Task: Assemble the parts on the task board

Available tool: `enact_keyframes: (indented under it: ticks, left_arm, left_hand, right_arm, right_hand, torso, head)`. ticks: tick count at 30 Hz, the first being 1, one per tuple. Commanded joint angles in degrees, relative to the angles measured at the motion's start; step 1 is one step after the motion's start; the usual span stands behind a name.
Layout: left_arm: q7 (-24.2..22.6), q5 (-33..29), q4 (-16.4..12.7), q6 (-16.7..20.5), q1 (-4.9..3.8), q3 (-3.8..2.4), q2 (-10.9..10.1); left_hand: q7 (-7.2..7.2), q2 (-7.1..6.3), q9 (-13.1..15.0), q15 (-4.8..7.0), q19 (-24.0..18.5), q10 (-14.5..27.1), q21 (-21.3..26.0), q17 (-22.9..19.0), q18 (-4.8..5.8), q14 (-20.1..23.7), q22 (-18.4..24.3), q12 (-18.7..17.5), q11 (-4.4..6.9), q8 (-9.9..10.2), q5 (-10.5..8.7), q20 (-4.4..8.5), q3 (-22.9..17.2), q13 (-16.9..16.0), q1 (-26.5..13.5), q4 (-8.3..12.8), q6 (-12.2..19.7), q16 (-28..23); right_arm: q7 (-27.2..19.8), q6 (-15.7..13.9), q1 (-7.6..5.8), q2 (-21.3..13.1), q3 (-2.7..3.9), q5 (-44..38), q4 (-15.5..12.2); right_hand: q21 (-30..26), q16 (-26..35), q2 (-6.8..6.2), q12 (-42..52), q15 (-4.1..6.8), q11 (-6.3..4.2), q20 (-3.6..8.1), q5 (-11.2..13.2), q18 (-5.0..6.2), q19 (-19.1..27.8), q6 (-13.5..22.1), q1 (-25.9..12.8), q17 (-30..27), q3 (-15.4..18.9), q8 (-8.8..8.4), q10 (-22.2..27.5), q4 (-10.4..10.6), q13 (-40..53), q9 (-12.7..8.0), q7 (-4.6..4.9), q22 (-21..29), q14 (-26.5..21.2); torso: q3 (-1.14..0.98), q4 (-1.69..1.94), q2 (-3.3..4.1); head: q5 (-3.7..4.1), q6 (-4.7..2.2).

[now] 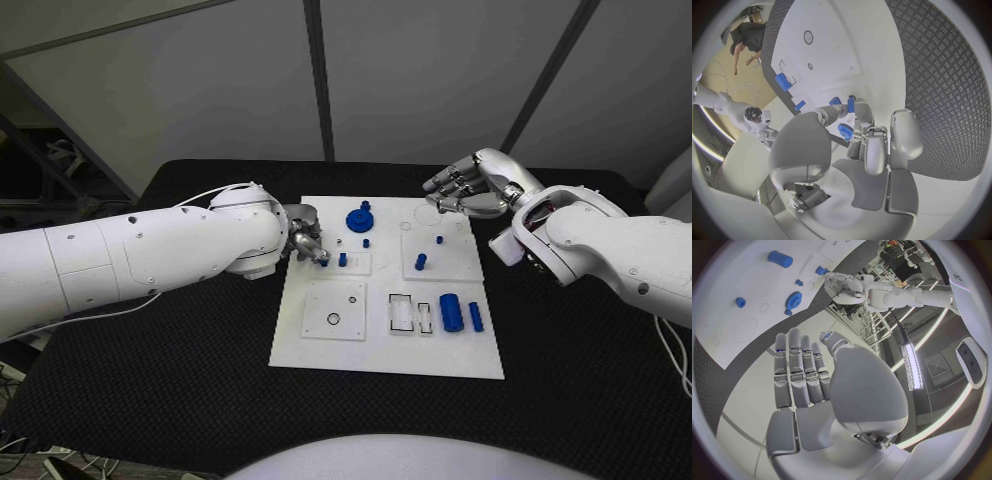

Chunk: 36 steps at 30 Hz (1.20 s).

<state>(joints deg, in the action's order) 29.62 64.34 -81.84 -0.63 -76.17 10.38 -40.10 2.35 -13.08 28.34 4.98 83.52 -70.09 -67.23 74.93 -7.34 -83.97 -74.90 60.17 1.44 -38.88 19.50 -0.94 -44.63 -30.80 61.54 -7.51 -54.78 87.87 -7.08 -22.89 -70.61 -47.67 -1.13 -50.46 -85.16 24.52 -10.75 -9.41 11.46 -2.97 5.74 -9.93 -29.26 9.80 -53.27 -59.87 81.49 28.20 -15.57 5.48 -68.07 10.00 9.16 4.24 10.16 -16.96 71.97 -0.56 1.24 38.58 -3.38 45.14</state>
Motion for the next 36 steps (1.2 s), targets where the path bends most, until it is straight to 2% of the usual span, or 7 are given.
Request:
enact_keyframes:
  ticks: [1, 13, 24, 36]
  left_arm:
    - [0.6, 1.0, -0.2, -2.4, 0.03, 0.05, 0.0]
    - [0.7, 1.8, -0.1, -3.0, 0.03, 0.05, -0.1]
    - [0.8, 1.5, 0.3, -5.2, 0.02, 0.05, 0.6]
    - [1.0, 0.8, 1.0, -7.4, 0.01, 0.04, 1.3]
  left_hand:
    - [-0.18, 0.51, -0.1, 0.34, 0.6, -1.1, -0.2, 10.6, 2.96, -4.9, -8.8, 0.2, 0.76, -0.4, 0.27, -0.07, -9.7, -0.1, 0.0, 10.0, -0.3, 0.3]
    - [-0.21, 0.47, -0.1, 0.34, 0.6, -1.3, -0.4, 10.7, 3.0, -4.9, -8.9, 0.4, 0.78, -0.5, 0.43, -0.06, -9.7, -0.4, -0.2, 10.2, -0.3, 0.3]
    - [-0.2, 0.43, -0.2, 0.32, 0.5, -1.7, 0.0, 10.6, 2.94, -4.9, -8.8, 1.0, 0.76, -0.6, 0.53, -0.06, -9.5, -1.4, -0.6, 10.3, -0.4, 0.2]
    - [-0.67, 1.36, -0.7, 0.4, 0.8, -3.7, -0.7, 10.7, 3.11, -4.9, -9.1, 3.3, 1.05, -1.3, 0.43, -0.06, -6.9, -5.6, -2.5, 10.3, -0.8, 0.3]
  right_arm:
    - [-0.3, 0.0, -0.1, 0.0, 0.03, -0.1, -0.1]
    - [-0.2, 0.0, -0.1, 0.0, 0.03, -0.1, -0.1]
    - [-0.2, 0.0, -0.11, -0.2, 0.03, -0.1, -0.3]
    - [-0.1, 0.0, -0.11, -0.3, 0.03, -0.2, -0.4]
  right_hand:
    - [-0.4, 0.2, -0.02, -0.4, -0.1, 0.25, -0.08, -0.2, 0.61, -0.2, 0.0, -0.1, 0.1, -0.4, -0.15, -0.3, -0.1, -0.1, 0.1, 0.01, 0.1, 0.2]
    - [-0.4, 0.3, -0.06, -0.4, -0.1, 0.26, -0.07, -0.3, 0.61, -0.2, -0.1, -0.1, 0.1, -0.4, -0.15, -0.3, -0.2, -0.1, 0.1, 0.01, 0.1, 0.2]
    - [-0.4, 0.3, -0.06, -0.4, -0.1, 0.26, -0.07, -0.3, 0.61, -0.2, -0.1, -0.1, 0.1, -0.4, -0.15, -0.3, -0.2, -0.1, 0.1, 0.01, 0.1, 0.2]
    - [-0.4, 0.3, -0.06, -0.4, -0.1, 0.26, -0.07, -0.3, 0.61, -0.2, -0.1, -0.1, 0.1, -0.4, -0.15, -0.3, -0.2, -0.1, 0.1, 0.01, 0.1, 0.2]
  torso:
    - [0.0, -0.01, -0.06]
    - [-0.02, -0.02, 0.02]
    - [-0.03, -0.01, 0.0]
    - [-0.03, -0.01, 0.0]
  head:
    - [-0.04, 0.06]
    - [-0.17, -0.13]
    - [-0.05, 0.22]
    - [0.0, 0.43]
